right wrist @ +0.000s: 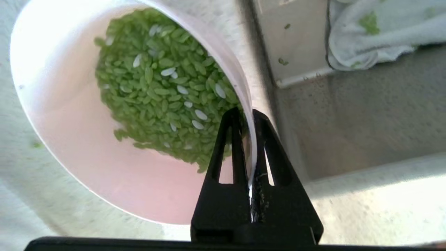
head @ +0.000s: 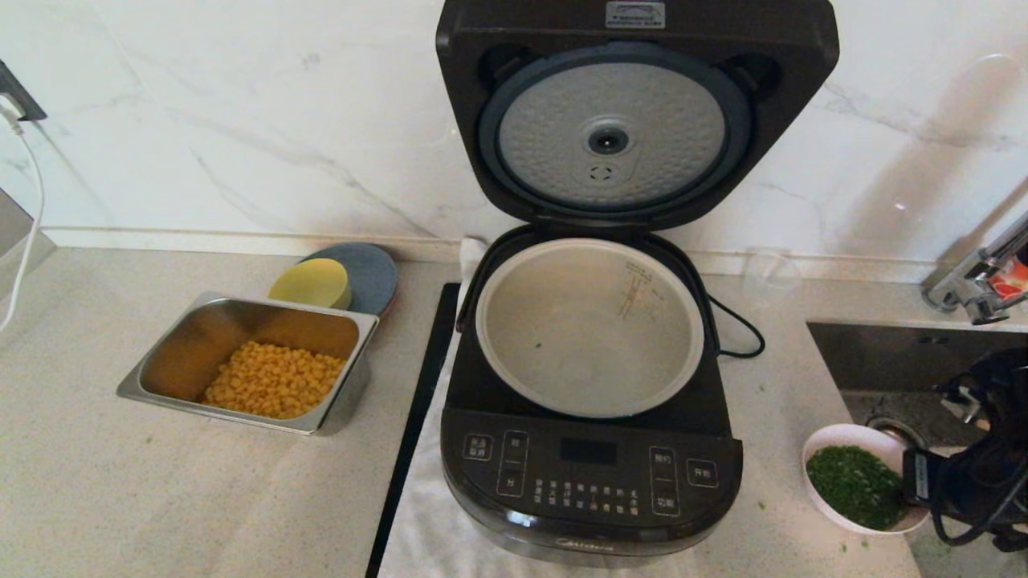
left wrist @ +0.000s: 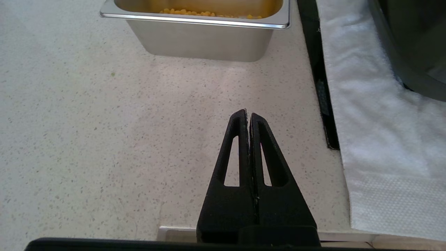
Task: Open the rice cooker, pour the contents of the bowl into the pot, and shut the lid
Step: Fill a bowl with water from the tap
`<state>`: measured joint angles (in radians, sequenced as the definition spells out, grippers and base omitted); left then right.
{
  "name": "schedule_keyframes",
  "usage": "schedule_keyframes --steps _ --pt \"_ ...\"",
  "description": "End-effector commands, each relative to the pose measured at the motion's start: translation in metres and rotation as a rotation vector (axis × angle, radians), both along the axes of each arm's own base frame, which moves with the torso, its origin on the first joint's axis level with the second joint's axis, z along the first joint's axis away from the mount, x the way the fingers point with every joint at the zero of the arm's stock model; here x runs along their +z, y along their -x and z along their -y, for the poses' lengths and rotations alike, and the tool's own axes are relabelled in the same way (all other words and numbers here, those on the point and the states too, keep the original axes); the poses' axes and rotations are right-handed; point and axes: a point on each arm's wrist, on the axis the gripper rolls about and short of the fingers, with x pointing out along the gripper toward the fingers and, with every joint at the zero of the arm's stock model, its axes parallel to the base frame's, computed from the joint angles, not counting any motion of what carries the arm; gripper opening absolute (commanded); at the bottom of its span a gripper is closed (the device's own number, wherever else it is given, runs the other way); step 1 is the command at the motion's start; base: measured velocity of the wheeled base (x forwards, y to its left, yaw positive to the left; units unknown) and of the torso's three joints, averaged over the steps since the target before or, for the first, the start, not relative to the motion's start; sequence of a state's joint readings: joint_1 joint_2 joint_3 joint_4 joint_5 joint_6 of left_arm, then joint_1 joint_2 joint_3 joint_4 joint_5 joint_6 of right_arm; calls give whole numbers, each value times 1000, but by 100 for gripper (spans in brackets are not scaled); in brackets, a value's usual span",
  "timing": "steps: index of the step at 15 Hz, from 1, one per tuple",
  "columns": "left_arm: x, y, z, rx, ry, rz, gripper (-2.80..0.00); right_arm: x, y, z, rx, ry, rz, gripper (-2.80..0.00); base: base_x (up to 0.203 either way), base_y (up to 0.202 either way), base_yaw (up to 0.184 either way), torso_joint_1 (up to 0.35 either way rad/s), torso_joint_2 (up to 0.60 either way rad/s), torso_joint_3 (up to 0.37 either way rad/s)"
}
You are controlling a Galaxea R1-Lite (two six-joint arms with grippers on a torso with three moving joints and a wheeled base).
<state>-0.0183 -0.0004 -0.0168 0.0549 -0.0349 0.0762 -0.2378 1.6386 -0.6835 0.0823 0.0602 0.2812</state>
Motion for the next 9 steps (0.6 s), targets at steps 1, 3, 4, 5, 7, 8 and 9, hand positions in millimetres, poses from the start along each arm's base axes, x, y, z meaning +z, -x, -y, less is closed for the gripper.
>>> schedule_keyframes --steps 1,3,4,5,7,8,9 --pt "0 0 0 -1 0 1 -280 18 9 15 -43 -50 43 -280 0 0 0 0 0 0" --pt "0 0 0 -1 0 1 -280 27 14 31 -89 -106 53 -280 0 0 0 0 0 0" --pt "0 0 0 -1 0 1 -280 31 17 40 -116 -128 64 -280 0 0 0 0 0 0" --pt "0 0 0 -1 0 1 -280 34 20 50 -149 -147 77 -280 0 0 0 0 0 0" --pt "0 0 0 -1 0 1 -280 38 23 77 -228 -170 105 -280 0 0 0 0 0 0" --pt "0 0 0 -1 0 1 -280 40 22 91 -270 -170 119 -280 0 0 0 0 0 0" --pt "0 0 0 -1 0 1 -280 41 23 106 -312 -170 131 -280 0 0 0 0 0 0"
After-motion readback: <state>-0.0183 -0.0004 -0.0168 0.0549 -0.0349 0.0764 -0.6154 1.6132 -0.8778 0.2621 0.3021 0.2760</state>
